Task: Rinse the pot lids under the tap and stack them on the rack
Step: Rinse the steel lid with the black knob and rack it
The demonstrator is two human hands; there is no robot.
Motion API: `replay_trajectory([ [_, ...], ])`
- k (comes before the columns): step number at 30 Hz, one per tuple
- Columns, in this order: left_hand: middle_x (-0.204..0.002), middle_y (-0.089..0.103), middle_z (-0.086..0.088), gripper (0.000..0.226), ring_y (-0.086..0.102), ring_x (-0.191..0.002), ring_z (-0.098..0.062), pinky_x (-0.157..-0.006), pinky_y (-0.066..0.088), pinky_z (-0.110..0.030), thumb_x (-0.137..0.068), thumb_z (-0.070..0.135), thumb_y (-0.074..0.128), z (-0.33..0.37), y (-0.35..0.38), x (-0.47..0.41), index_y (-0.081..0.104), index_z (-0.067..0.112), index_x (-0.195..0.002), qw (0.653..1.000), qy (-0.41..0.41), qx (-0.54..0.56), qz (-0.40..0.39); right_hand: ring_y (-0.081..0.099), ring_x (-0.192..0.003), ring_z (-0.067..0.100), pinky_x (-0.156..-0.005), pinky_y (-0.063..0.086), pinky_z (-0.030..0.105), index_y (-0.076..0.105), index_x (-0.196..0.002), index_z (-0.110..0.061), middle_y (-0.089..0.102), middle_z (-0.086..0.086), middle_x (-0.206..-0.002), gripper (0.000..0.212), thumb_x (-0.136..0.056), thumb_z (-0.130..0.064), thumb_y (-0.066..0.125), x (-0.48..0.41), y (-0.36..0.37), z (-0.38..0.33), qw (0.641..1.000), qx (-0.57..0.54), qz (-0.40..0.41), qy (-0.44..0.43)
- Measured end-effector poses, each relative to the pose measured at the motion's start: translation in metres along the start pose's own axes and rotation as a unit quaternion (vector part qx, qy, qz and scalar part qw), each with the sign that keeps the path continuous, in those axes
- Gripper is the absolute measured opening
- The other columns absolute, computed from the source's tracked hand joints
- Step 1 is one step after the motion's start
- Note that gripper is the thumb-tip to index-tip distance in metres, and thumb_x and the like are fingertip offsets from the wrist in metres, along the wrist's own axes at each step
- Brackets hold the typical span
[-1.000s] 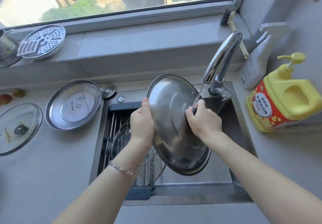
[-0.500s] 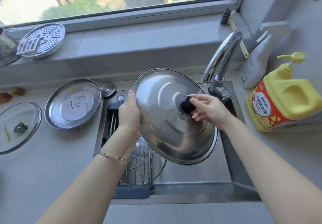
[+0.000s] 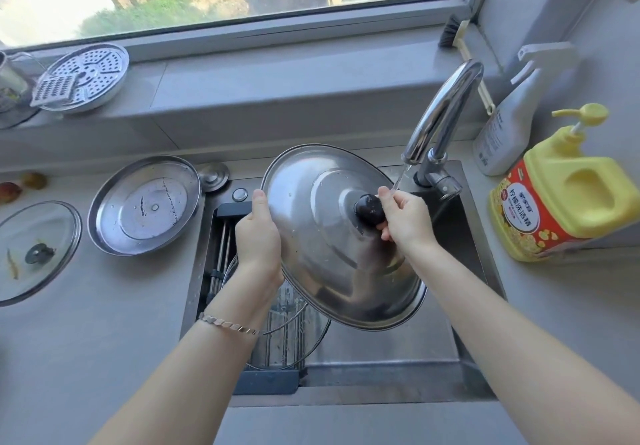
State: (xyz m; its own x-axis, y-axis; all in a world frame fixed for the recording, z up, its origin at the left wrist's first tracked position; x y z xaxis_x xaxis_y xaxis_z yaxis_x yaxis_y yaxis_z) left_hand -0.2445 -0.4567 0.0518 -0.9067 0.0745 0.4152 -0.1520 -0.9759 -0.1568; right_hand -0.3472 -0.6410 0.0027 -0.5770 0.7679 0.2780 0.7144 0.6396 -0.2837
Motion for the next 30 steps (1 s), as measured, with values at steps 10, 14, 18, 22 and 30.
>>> replay_trajectory([
  [10,-0.053,0.023,-0.003,0.045,0.021,-0.050,-0.017,-0.045,0.017,-0.027,-0.090,0.025,0.052,0.008,0.040,0.007,0.028,0.015,-0.053,0.968,0.106,-0.199,-0.108,0.060,-0.096,0.029,-0.076,0.041,0.034,0.048,-0.090,-0.016,0.066,0.011,-0.103,0.048,-0.091,-0.056,0.022,0.019,0.000,0.034,0.917,0.372,-0.132,0.056],
  [14,-0.050,0.023,-0.001,0.046,0.020,-0.050,-0.019,-0.050,0.016,-0.031,-0.089,0.017,0.050,0.004,0.080,0.025,0.024,0.016,-0.050,0.937,0.120,-0.264,-0.194,0.067,-0.072,0.022,-0.077,0.051,0.031,0.058,-0.077,-0.014,0.071,0.004,-0.074,0.055,-0.093,-0.054,0.022,0.021,-0.030,0.054,0.919,0.357,-0.142,0.086],
  [18,-0.054,0.033,-0.003,0.041,0.029,-0.050,-0.020,-0.048,0.021,-0.030,-0.094,0.021,0.042,0.004,0.121,0.033,0.028,0.014,-0.056,0.907,0.116,-0.327,-0.239,0.064,-0.073,0.021,-0.072,0.049,0.031,0.059,-0.072,-0.015,0.068,0.000,-0.072,0.045,-0.096,-0.042,0.032,0.016,-0.067,0.065,0.929,0.345,-0.096,0.093],
  [22,-0.067,0.046,-0.006,0.032,0.043,-0.062,-0.025,-0.050,0.029,-0.028,-0.096,0.016,0.036,0.007,0.149,0.035,0.038,0.011,-0.065,0.885,0.120,-0.356,-0.273,0.064,-0.080,0.021,-0.076,0.050,0.033,0.065,-0.084,-0.014,0.069,0.001,-0.077,0.033,-0.096,-0.033,0.041,0.013,-0.086,0.071,0.934,0.333,-0.094,0.094],
  [30,-0.070,0.044,-0.002,0.029,0.039,-0.058,-0.017,-0.049,0.029,-0.028,-0.097,0.021,0.036,0.021,0.146,0.032,0.037,0.013,-0.069,0.856,0.181,-0.392,-0.285,0.059,-0.102,0.023,-0.082,0.042,0.027,0.065,-0.110,-0.010,0.066,0.007,-0.108,0.028,-0.093,-0.023,0.047,0.011,-0.087,0.068,0.957,0.276,-0.042,0.079],
])
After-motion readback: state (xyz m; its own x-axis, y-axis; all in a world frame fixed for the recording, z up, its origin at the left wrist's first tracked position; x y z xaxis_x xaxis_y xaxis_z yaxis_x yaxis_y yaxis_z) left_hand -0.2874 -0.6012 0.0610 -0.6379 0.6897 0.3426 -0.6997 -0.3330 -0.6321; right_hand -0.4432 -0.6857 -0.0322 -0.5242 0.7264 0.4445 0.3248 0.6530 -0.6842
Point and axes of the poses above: each hand's wrist, its own x-axis away from the middle knuckle, its own y-axis out of the palm, z = x × y, the point moved 5 cm from there along -x, towards the middle knuckle
